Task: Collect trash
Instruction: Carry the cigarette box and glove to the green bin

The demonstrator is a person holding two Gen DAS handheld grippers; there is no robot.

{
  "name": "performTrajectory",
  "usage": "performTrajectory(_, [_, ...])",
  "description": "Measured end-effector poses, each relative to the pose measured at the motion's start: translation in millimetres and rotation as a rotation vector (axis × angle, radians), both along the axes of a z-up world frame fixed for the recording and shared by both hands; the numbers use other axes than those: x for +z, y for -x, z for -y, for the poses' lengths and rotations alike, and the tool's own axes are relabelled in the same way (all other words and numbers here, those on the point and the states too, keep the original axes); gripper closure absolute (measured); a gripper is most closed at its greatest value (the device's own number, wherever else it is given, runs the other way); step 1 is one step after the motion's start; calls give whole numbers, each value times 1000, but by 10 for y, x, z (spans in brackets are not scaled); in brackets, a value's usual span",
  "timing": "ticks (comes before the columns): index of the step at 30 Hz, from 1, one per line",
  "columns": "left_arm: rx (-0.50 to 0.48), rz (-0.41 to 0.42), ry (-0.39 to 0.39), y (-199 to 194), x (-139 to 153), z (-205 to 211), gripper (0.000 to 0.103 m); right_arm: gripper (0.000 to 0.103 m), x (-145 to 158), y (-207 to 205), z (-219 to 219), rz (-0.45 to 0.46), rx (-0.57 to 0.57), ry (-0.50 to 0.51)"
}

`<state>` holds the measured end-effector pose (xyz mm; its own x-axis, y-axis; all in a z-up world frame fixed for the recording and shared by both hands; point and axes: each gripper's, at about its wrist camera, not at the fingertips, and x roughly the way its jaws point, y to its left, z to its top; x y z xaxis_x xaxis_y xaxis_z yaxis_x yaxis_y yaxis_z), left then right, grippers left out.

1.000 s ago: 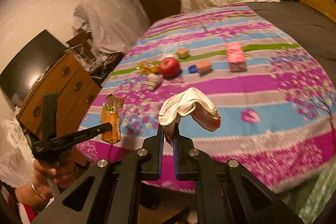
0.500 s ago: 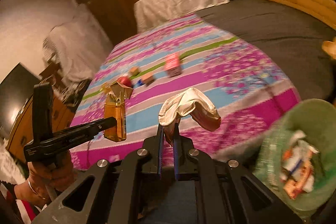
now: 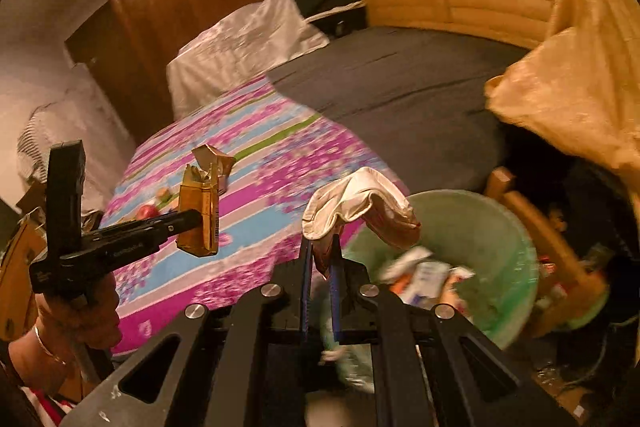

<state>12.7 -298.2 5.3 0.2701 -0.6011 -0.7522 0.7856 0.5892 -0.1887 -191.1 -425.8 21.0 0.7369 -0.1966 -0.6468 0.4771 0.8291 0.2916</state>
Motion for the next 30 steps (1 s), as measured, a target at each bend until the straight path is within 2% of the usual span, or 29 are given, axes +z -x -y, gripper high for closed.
performTrajectory(5, [-90,18,-10,190,22,435,86,94,120,289,253,-17,-66,51])
performTrajectory(15, [-239,35,-38,524,-18,1147,86,94,262,535,584,-73,-122,116])
performTrajectory(25, [-299,-6,-87,450,-254,1308,86,94,116,583,793,-148,-149,94])
performTrajectory(30, [-315,7,-116,505,-330,1345,86,94,-22,506,811,-167,-134,59])
